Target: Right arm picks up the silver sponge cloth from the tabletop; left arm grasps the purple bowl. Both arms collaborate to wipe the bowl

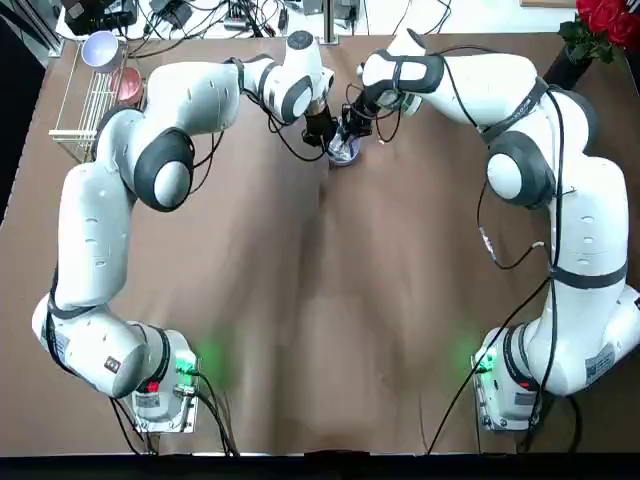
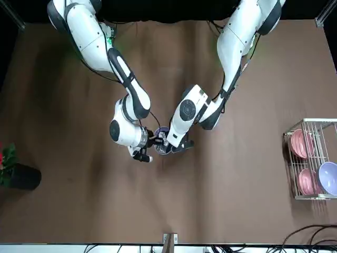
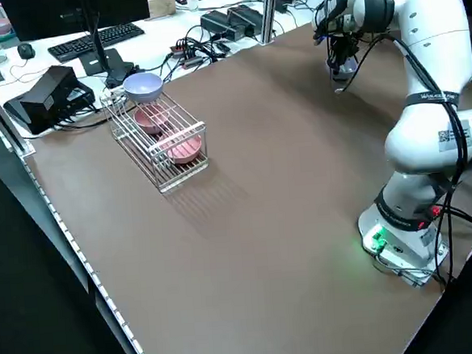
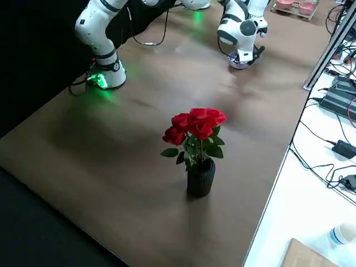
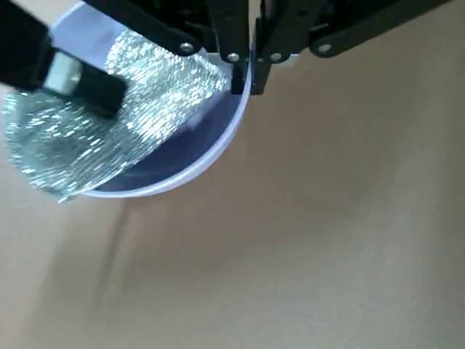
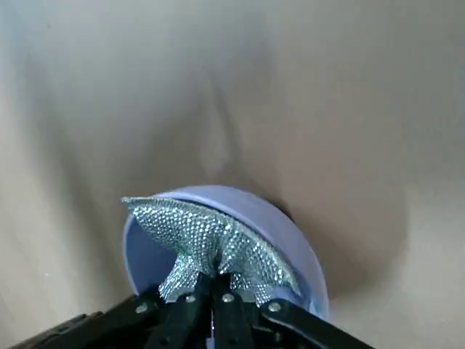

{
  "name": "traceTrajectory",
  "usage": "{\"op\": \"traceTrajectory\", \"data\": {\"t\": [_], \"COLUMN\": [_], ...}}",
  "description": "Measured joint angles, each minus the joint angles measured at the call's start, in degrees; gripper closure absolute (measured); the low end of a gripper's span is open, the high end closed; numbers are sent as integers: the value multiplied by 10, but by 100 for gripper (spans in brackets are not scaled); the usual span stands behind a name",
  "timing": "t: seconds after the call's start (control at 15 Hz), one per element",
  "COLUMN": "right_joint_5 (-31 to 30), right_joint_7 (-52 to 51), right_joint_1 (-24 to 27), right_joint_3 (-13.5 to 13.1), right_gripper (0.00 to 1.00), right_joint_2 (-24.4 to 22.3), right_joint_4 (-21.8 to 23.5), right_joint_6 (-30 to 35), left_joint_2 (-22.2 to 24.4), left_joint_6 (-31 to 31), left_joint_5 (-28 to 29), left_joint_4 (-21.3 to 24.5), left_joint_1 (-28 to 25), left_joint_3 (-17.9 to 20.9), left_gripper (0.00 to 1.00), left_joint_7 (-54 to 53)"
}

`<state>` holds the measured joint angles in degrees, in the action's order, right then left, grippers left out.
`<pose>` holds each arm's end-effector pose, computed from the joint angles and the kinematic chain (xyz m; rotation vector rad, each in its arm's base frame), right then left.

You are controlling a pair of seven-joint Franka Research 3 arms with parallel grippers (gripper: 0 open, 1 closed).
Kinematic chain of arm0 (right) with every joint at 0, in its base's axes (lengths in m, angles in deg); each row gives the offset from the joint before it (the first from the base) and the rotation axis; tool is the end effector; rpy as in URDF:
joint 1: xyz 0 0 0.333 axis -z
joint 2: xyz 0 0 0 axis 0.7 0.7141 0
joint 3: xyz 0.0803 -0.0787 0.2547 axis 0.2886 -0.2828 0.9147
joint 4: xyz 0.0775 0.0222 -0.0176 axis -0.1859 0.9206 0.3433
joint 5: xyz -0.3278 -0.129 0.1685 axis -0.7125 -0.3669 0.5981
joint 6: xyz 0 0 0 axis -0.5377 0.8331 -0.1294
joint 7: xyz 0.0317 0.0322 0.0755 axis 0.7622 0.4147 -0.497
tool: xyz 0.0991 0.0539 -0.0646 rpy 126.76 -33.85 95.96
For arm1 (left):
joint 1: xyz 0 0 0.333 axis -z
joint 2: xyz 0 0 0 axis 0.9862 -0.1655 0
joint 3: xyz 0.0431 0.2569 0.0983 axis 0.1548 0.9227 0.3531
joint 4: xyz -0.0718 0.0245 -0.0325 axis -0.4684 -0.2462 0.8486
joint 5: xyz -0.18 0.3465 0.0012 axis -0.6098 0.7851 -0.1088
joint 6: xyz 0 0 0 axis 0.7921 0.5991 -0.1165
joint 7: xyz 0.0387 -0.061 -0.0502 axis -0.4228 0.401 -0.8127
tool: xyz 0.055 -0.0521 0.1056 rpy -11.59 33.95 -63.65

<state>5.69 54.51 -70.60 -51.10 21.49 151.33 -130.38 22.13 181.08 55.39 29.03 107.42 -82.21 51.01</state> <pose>0.5771 0.3849 0.1553 -2.5655 0.2603 0.2220 0.5278 -0.4662 0.1730 2.9449 0.3999 -0.1166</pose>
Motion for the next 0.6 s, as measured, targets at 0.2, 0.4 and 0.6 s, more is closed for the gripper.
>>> {"op": "traceTrajectory", "data": {"t": [0.2,0.4,0.6], "right_joint_5": [-3,-13,-28], "right_joint_7": [-1,-2,-2], "right_joint_1": [9,16,17], "right_joint_3": [-4,-4,-11], "right_gripper": [98,98,98], "right_joint_2": [0,0,1], "right_joint_4": [-10,-10,-10], "right_joint_6": [4,20,77], "left_joint_2": [-1,-2,-2], "left_joint_6": [2,6,6], "left_joint_5": [0,0,0], "left_joint_4": [0,-2,-2], "left_joint_1": [0,0,0], "left_joint_3": [0,0,-1], "left_gripper": [96,96,96], "left_joint_7": [0,0,0]}}
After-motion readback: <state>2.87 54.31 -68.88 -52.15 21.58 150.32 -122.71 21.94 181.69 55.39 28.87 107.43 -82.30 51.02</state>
